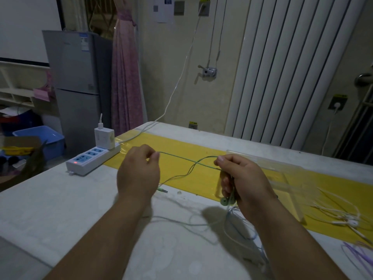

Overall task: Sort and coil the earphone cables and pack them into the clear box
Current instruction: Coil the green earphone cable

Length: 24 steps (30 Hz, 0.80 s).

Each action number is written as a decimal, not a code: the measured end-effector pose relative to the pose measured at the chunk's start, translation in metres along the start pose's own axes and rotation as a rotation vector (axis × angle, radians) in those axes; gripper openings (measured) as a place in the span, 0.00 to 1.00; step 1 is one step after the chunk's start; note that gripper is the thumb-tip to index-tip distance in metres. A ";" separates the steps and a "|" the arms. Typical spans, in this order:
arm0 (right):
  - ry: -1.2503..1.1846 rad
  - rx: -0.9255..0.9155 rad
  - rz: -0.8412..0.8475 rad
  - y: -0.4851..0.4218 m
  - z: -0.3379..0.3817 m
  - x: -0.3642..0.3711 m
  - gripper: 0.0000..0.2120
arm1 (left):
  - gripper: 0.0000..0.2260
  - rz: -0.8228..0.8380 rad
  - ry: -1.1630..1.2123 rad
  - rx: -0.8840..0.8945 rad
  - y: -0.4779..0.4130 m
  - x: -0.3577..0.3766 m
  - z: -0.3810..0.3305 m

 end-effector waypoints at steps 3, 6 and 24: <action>-0.041 0.016 -0.021 -0.002 0.000 -0.005 0.08 | 0.08 -0.100 -0.092 -0.149 -0.001 -0.013 0.014; -0.029 0.002 -0.024 -0.003 0.001 -0.007 0.08 | 0.08 -0.049 -0.190 -0.112 -0.001 -0.011 0.013; 0.178 -0.059 0.070 0.004 -0.006 0.013 0.06 | 0.06 0.090 0.024 0.704 0.037 0.011 -0.063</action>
Point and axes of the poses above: each hand's wrist, its own y-axis away from the middle knuckle, its own x-axis out of the palm, z = x × y, the point moved 7 cm from there along -y, towards the middle knuckle, and after that the axes turned 9 degrees about -y, right-handed, at the moved point
